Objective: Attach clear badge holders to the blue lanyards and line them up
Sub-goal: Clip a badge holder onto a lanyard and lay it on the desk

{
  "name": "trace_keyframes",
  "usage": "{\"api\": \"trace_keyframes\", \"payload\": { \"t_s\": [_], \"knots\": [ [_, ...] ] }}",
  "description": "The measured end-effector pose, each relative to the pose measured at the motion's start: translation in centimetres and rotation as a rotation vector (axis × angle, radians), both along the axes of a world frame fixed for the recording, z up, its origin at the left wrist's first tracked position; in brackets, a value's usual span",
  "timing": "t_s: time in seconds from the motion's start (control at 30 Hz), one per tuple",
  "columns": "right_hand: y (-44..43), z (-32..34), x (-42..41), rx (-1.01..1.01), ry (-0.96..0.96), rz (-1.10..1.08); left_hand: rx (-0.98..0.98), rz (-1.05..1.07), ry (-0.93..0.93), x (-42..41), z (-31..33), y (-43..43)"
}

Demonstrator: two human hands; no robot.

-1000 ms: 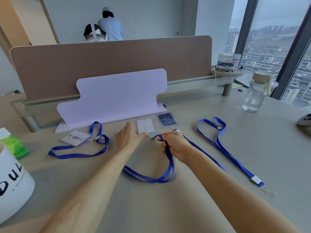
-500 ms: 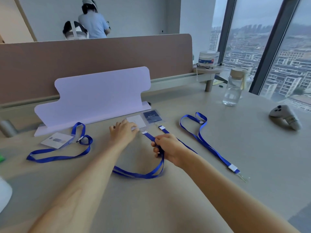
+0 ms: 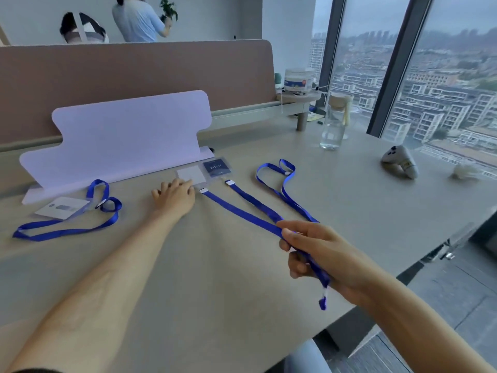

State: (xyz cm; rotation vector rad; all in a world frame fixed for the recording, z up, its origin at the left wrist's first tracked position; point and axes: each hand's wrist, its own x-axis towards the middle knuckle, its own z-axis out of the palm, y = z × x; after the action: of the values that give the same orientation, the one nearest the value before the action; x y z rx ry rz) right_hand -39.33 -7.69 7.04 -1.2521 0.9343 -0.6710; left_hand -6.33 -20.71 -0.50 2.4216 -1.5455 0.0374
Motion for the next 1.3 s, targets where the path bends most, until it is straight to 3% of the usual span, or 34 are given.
{"api": "trace_keyframes", "payload": {
  "t_s": [0.13, 0.23, 0.4, 0.57, 0.87, 0.93, 1.1, 1.3],
  "knots": [
    [1.8, -1.4, -1.8, 0.029, 0.076, -0.086, -0.063, -0.019, 0.048, -2.7, 0.7, 1.7],
    [2.5, -2.4, -2.3, 0.008, 0.138, -0.118, -0.105, -0.164, 0.082, -7.3, 0.3, 3.8],
    [3.7, -2.7, -3.5, -0.069, 0.218, -0.137, 0.073, -0.283, 0.027, -11.0, -0.6, 5.6],
    [5.6, -2.8, -5.9, -0.133, 0.289, -0.198, 0.116, -0.286, 0.037, -11.5, 0.0, 6.2],
    [8.6, -2.2, -7.9, -0.289, 0.415, -0.32, -0.026, -0.357, 0.242, -12.9, 0.3, 11.2],
    [8.6, -2.1, -7.8, -0.384, 0.521, -0.337, -0.072, -0.364, 0.33, -13.1, 0.4, 12.9],
    [7.9, -2.2, -8.4, -0.609, 1.011, -0.363, -0.147, -0.403, 0.397, -12.5, 0.8, 17.3],
    [8.1, -1.4, -7.5, -0.627, 0.987, -0.349, -0.142, -0.434, 0.44, -11.9, 1.0, 19.0]
  ]
}}
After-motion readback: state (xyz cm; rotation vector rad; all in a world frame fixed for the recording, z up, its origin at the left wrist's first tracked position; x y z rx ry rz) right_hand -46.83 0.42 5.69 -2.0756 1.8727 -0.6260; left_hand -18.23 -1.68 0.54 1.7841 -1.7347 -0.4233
